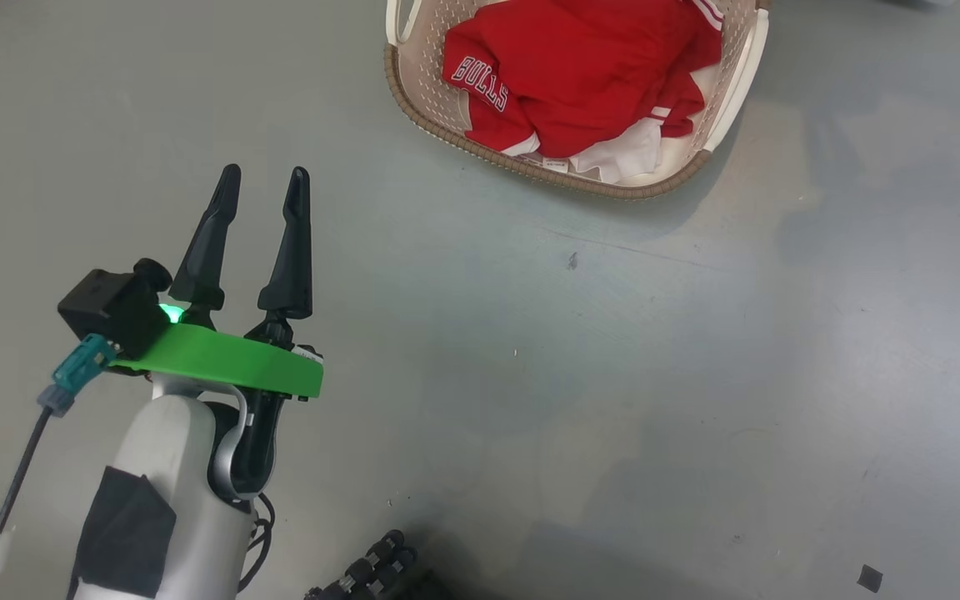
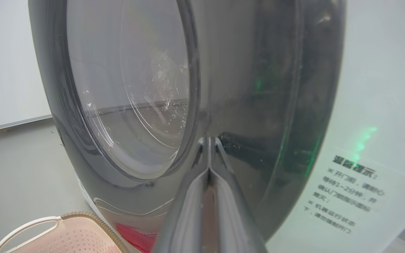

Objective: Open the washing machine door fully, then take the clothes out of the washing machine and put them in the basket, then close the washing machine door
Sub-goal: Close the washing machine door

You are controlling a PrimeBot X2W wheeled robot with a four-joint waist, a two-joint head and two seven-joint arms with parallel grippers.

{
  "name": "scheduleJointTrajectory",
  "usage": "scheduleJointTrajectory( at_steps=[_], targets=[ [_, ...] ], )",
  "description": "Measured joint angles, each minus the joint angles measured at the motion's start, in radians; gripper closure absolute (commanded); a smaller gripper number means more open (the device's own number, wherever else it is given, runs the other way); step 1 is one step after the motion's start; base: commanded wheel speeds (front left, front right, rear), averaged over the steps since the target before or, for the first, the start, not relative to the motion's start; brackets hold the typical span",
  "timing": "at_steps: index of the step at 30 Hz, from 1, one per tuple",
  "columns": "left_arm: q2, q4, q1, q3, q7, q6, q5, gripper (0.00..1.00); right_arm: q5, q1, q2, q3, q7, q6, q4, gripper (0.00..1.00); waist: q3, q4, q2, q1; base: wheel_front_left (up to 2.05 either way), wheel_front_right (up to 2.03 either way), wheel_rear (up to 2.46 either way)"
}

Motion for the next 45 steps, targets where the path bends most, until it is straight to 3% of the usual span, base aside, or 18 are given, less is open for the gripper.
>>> scheduleJointTrajectory(
  at_steps=[15, 26, 35, 45],
  targets=[
    [-0.001, 0.03, -0.018, -0.002, 0.0, 0.0, -0.002, 0.0, 0.003, 0.001, 0.01, 0.01, -0.063, -0.006, 0.091, 1.0, -0.027, -0.002, 0.0, 0.0, 0.0, 0.0, 0.0],
    [-0.001, 0.068, -0.014, 0.028, 0.0, 0.0, 0.072, 0.0, 0.033, 0.168, 0.044, 0.005, -0.101, -0.01, 0.147, 1.0, -0.131, -0.026, 0.0, 0.0, 0.0, 0.0, 0.0],
    [0.001, 0.096, 0.027, 0.068, 0.0, 0.0, 0.123, 0.0, 0.121, 0.305, 0.118, -0.038, -0.106, -0.015, 0.138, 1.0, -0.242, -0.083, 0.0, 0.0, 0.0, 0.0, 0.0],
    [0.026, 0.118, 0.096, 0.1, 0.0, -0.001, 0.157, 0.0, 0.181, 0.478, 0.167, -0.112, -0.106, -0.017, 0.016, 1.0, -0.374, -0.169, 0.0, 0.0, 0.0, 0.0, 0.0]
  ],
)
